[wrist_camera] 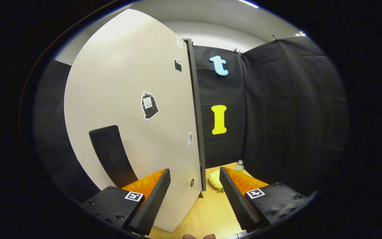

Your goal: Open the shoe cabinet door, grab the shoes and put them into the shoe cabinet, then close the shoe cabinet door.

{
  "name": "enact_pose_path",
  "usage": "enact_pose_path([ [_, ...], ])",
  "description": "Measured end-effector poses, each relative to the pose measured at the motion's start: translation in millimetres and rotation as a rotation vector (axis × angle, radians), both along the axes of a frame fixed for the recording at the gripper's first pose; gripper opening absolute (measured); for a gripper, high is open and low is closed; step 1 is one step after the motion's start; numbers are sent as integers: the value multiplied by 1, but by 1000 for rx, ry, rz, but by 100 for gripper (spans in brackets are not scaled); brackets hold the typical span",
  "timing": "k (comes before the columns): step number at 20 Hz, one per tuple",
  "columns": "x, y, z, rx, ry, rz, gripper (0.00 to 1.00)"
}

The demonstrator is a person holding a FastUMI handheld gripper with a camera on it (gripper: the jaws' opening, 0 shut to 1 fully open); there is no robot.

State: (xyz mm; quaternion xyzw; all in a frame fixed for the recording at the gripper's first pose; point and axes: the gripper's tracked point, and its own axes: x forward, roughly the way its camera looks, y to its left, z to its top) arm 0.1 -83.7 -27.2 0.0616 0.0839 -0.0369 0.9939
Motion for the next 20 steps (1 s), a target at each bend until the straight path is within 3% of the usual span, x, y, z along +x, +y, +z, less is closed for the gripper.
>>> enact_pose_path([
  [7,28,69,-6,47,13,108,97],
  [11,24,113,-6,65,13,182,99],
  [20,17,122,10,26,-23,196,98],
])
